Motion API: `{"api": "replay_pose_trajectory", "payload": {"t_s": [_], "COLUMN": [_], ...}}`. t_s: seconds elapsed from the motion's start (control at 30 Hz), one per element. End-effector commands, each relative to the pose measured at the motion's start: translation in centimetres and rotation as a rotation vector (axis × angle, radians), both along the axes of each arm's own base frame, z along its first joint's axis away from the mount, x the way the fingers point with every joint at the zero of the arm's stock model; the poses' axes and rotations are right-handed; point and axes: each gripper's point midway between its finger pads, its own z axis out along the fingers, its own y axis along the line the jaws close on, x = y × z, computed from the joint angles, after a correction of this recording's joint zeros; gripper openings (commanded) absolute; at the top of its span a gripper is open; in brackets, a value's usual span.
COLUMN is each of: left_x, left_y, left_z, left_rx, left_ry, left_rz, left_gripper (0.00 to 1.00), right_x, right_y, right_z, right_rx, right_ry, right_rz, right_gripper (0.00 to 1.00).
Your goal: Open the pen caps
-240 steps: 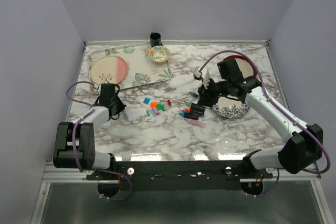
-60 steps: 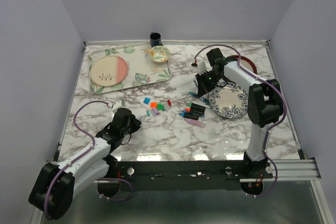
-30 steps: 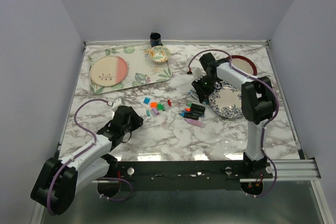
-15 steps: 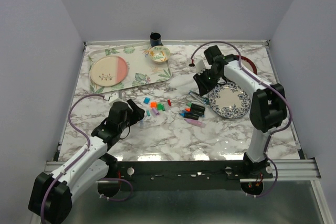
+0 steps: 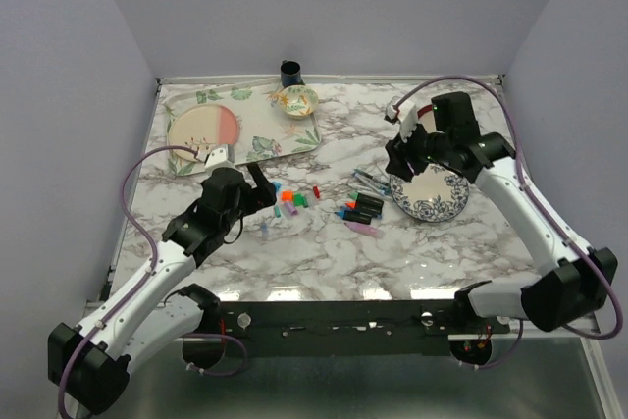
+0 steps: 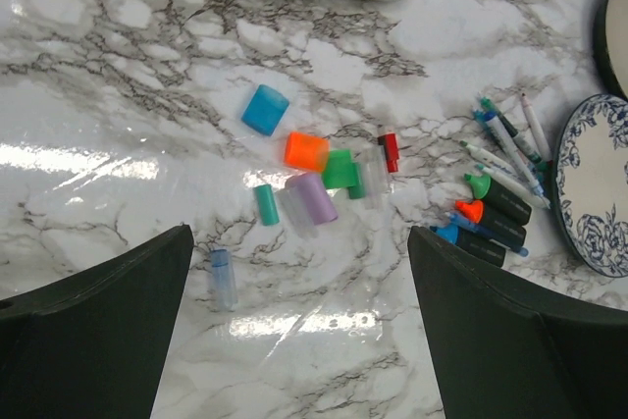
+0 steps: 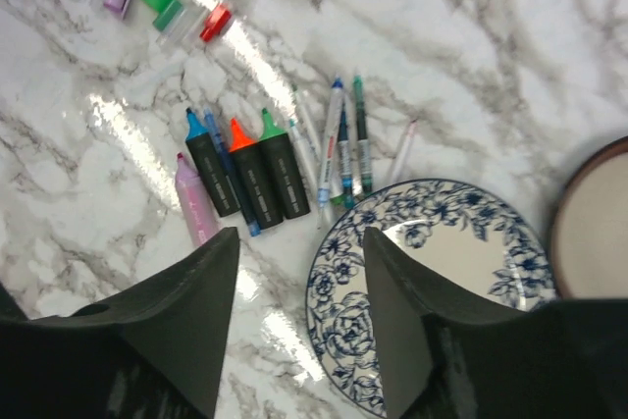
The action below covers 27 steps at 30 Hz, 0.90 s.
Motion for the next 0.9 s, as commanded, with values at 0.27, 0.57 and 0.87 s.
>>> {"api": "replay_pose_trajectory", "payload": {"t_s": [0.27, 0.57, 0.87], "left_x": [0.1, -3.5, -4.8], "left_y": [0.4, 3.5, 6.2], "left_z": [7.2, 13.3, 14.5], "left_rx": [0.193, 0.066, 0.098], "left_ry": [-0.166, -0.44, -0.473], "left_rz": [-0.044, -0.017, 0.056], "left_gripper": [0.99, 0.99, 0.99], "right_x": [3.2, 1.6, -1.3], "right_y": [-7.9, -13.9, -15.1], "right_z": [15.6, 19.1, 20.5], "right_rx": [0.254, 0.325, 0.453], "right_ry": [-0.341, -0.464, -0.519], "right_rz": [-0.286, -0.589, -0.751], "right_gripper": [0.96, 1.0, 1.0]}}
